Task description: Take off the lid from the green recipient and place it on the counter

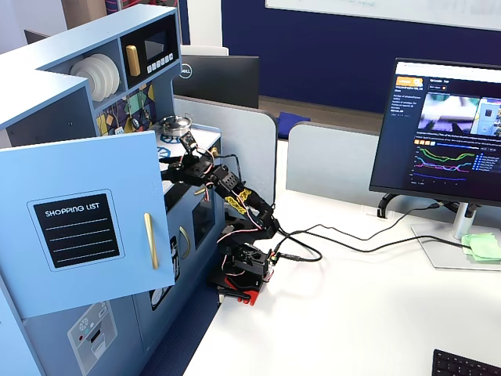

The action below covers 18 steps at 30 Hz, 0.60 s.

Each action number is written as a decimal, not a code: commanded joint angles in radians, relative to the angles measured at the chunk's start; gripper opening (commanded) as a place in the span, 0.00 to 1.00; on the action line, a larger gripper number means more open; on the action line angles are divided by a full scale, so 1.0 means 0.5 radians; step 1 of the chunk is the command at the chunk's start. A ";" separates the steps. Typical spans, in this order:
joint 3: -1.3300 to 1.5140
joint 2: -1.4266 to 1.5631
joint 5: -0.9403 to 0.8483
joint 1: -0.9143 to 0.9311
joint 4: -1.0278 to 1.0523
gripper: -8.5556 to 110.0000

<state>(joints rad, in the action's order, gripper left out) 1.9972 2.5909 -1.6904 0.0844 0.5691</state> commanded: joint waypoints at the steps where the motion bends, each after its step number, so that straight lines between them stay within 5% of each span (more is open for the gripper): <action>1: -0.242 -0.141 0.000 0.025 -0.071 0.43; 18: -0.601 -0.629 -0.028 0.040 -0.252 0.41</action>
<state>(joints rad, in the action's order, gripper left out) 1.7886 2.3178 -1.6904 0.0920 0.4878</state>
